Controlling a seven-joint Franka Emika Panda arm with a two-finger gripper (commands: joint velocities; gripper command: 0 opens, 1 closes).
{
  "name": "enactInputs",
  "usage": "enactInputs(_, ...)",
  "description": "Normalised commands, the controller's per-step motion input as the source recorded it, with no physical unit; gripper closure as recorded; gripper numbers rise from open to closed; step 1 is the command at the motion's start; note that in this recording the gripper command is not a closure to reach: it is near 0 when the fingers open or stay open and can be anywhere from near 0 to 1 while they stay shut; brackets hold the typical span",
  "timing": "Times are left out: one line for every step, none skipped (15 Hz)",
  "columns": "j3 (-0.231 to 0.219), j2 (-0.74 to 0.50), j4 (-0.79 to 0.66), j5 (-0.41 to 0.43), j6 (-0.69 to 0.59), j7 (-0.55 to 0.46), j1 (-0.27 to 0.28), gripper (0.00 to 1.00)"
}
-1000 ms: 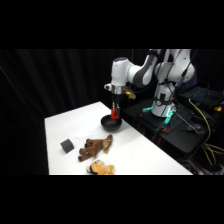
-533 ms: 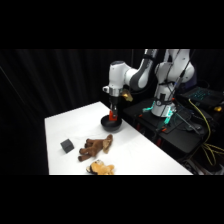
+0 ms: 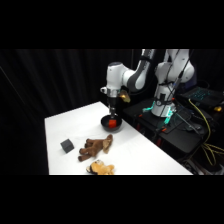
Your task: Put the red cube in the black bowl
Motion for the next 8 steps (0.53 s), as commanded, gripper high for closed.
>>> enactInputs(-0.034, -0.51, -0.05, 0.055, -0.45, -0.26, 0.046, 0.0)
enactInputs(-0.011, -0.58, -0.06, 0.171, -0.52, -0.36, 0.032, 0.0)
enactInputs(-0.013, -0.67, -0.06, 0.097, -0.53, -0.34, 0.005, 0.0)
enactInputs(-0.002, -0.7, -0.06, 0.057, -0.52, -0.28, -0.018, 0.0)
enactInputs(0.017, -0.74, -0.05, 0.038, -0.52, -0.22, -0.042, 0.0)
enactInputs(0.033, -0.73, -0.02, 0.07, -0.53, -0.2, -0.058, 0.0)
enactInputs(0.056, -0.69, 0.0, 0.026, -0.45, -0.16, -0.088, 0.0)
enactInputs(0.078, -0.62, 0.04, 0.048, -0.45, -0.11, -0.099, 0.0)
